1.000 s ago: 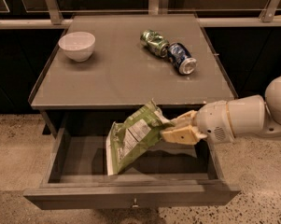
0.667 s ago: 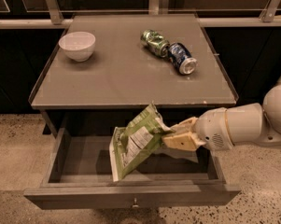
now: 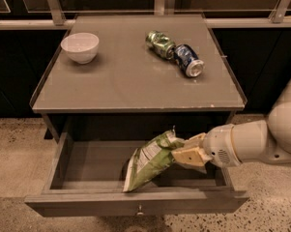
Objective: Place green jalapeno chip bag into top drawer
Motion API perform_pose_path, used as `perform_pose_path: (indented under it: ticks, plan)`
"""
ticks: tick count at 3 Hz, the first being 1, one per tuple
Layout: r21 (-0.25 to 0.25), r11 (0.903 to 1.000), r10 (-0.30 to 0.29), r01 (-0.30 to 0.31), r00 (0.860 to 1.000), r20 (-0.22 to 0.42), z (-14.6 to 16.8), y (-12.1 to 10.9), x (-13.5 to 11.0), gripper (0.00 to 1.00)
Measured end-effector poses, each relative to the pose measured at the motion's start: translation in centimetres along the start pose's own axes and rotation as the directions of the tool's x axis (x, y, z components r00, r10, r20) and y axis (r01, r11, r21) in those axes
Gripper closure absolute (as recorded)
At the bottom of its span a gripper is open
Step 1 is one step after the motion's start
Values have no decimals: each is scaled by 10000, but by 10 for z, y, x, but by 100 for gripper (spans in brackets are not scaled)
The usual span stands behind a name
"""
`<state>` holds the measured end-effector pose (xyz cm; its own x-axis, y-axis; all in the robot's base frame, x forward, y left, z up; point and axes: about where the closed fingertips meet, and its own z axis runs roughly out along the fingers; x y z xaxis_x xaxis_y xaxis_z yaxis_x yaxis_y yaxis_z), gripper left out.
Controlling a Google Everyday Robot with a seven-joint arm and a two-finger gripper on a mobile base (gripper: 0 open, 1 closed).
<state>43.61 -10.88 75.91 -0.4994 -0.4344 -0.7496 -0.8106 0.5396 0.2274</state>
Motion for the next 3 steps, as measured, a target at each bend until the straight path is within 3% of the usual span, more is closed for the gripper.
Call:
perform_pose_path:
  ticks: [1, 3]
  plan:
    - [-59, 9999, 159, -161, 9992, -357, 11, -15, 14, 100]
    - [-435, 9988, -245, 209, 9962, -830, 38, -63, 23, 100]
